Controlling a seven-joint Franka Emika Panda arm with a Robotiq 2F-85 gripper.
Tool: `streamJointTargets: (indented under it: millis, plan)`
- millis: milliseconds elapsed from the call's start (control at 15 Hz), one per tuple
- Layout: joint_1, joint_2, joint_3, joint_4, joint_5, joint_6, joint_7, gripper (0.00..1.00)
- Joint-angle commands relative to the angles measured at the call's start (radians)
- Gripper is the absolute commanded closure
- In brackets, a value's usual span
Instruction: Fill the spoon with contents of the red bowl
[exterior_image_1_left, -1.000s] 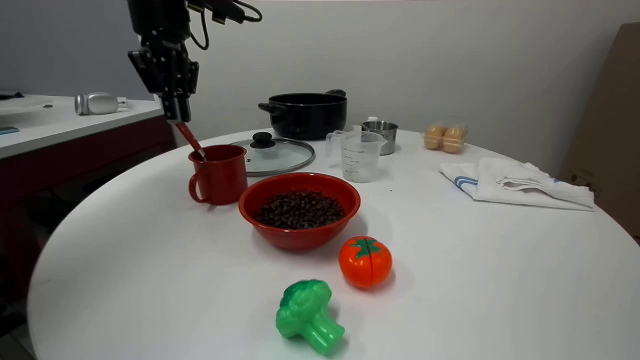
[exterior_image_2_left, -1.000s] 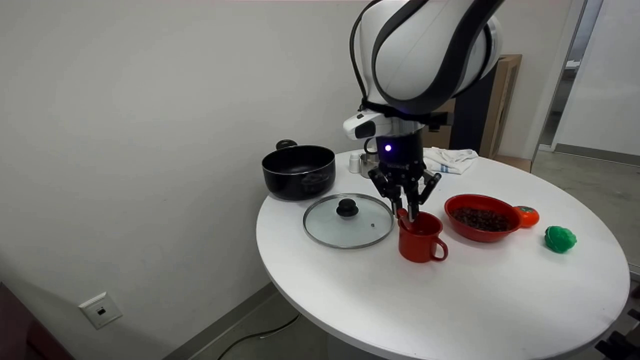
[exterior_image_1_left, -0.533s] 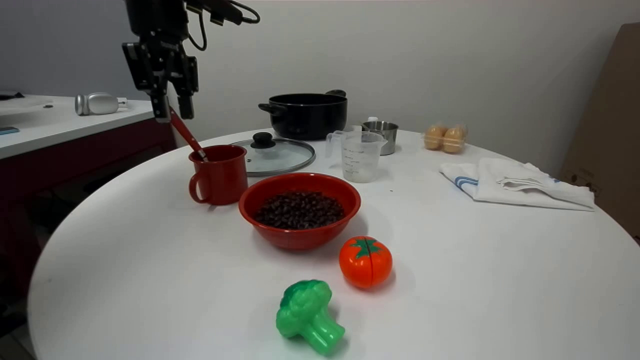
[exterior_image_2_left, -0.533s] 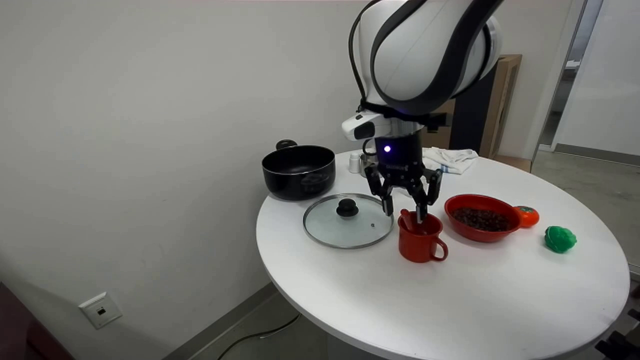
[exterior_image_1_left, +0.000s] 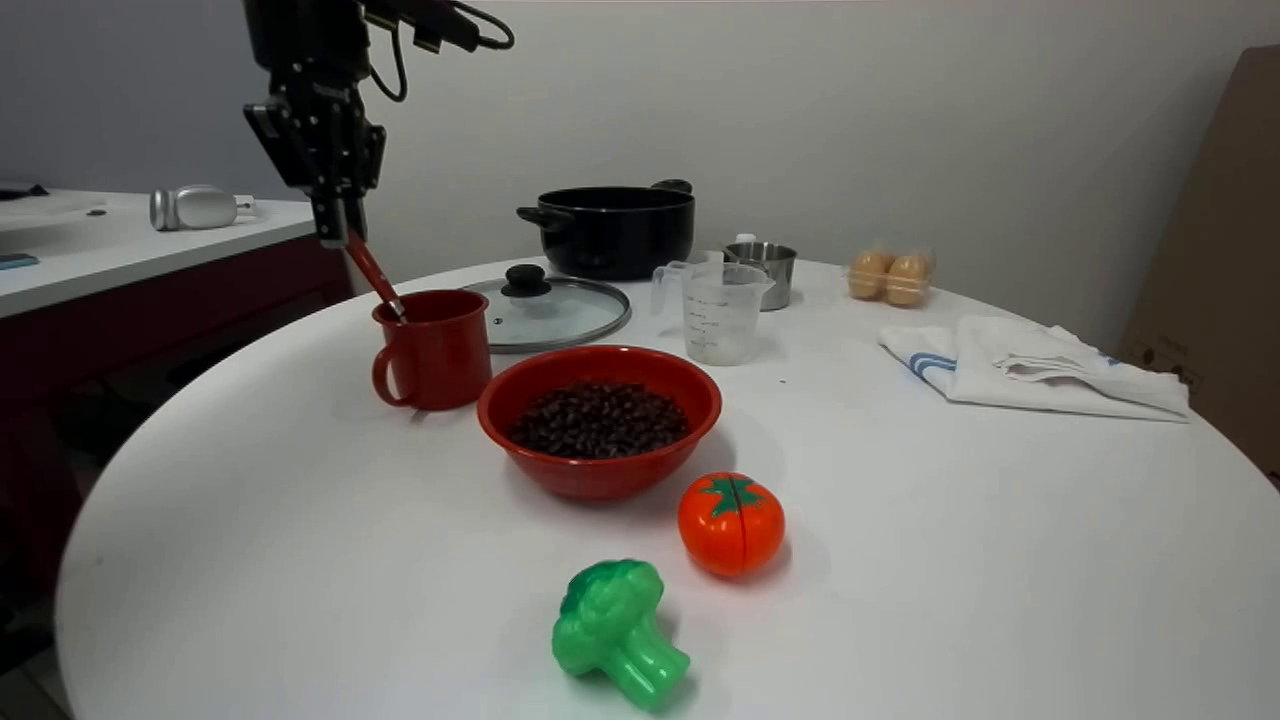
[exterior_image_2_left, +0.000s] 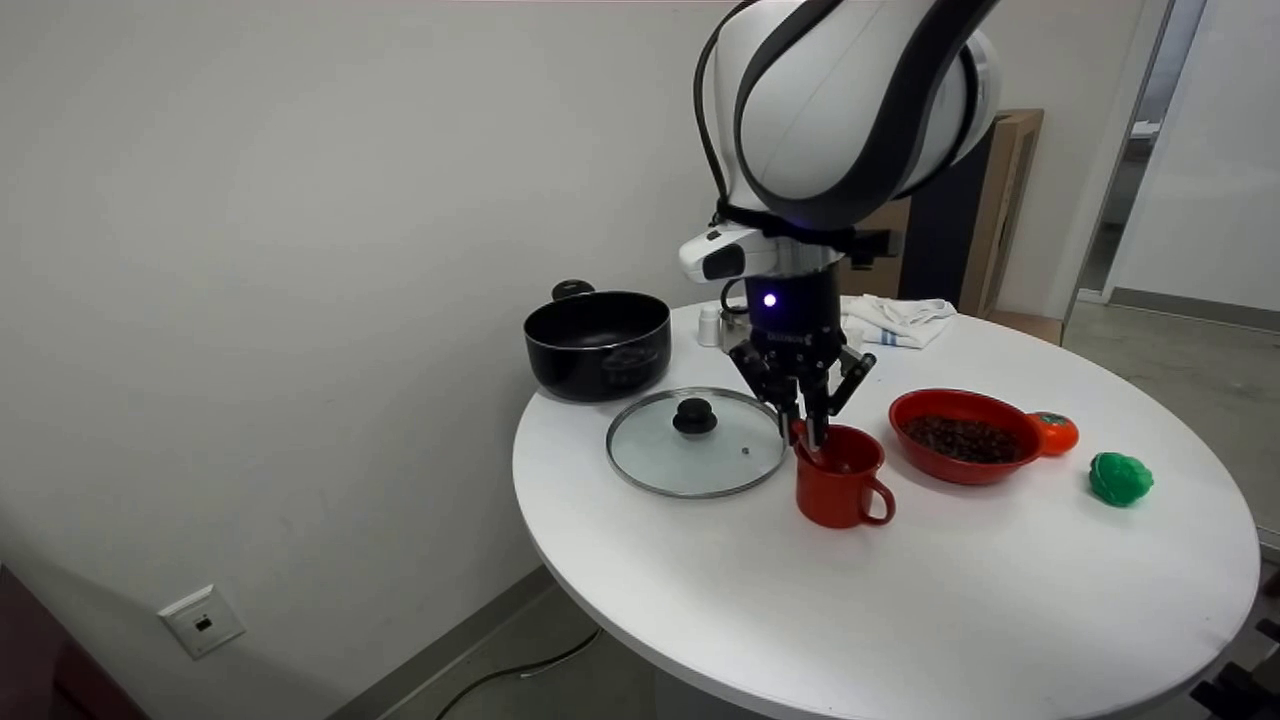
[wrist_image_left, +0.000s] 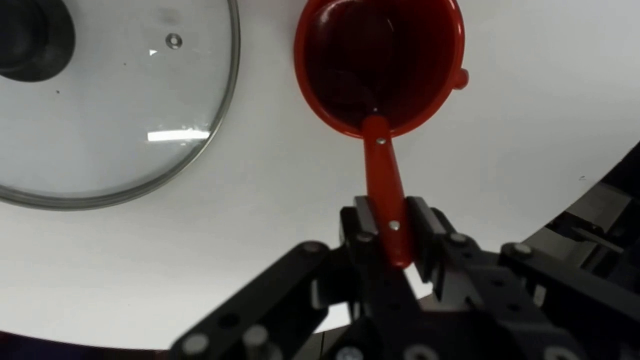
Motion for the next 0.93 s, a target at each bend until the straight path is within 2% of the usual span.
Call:
streamJointTargets:
  millis: [0,467,733,867]
  plan:
    - [-0.006,-0.034,0.011,-0.018,0.077,0.004,-0.021,0.95]
    - [-0.026,-0.149,0.007,0.008,0.329,-0.006,-0.074,0.95]
    - [-0.032,-0.224,-0.037,0.054,0.473,-0.023,-0.09,0.95]
    - [-0.033,-0.244,-0.069,0.078,0.501,-0.037,-0.064,0.95]
